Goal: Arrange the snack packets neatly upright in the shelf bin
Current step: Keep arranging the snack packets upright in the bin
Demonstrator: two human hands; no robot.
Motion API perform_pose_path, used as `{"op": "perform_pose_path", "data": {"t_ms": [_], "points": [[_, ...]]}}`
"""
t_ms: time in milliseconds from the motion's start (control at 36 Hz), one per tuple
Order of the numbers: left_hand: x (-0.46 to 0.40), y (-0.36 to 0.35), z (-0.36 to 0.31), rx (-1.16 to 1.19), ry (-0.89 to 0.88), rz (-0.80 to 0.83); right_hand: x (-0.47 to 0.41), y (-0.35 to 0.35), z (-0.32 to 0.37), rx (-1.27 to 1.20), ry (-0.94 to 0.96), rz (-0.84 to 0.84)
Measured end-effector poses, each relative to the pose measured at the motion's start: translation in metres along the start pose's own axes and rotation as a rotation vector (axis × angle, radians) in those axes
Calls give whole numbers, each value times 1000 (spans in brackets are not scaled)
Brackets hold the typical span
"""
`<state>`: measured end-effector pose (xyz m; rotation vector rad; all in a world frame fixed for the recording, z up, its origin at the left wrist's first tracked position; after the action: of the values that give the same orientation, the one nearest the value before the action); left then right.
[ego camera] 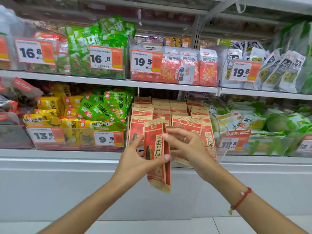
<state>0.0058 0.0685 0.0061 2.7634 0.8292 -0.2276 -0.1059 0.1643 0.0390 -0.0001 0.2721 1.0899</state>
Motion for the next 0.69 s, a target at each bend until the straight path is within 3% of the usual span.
{"op": "perform_pose_path", "data": {"t_ms": [139,333,528,695], "points": [[-3,-1,3,69,68,193,1,0,-5,-123,-76,83],[-3,0,7,139,76,235,3,-8,-9,-197,-82,144],[-6,11,1,288,27,103,6,-12,0,-35,28,194],[-3,20,-2,222,4,-33,7,-15,-1,127,70,184]]}}
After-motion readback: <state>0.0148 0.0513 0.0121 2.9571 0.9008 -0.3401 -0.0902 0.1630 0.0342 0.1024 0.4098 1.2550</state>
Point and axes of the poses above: each hand's wrist, its own x-axis away from the middle knuckle, its own y-axis out of the back of the hand, z = x × y, the point moved 7 cm from there along -x, towards the middle knuckle, and after that the axes turned 9 degrees about z, right-handed, at the moved point
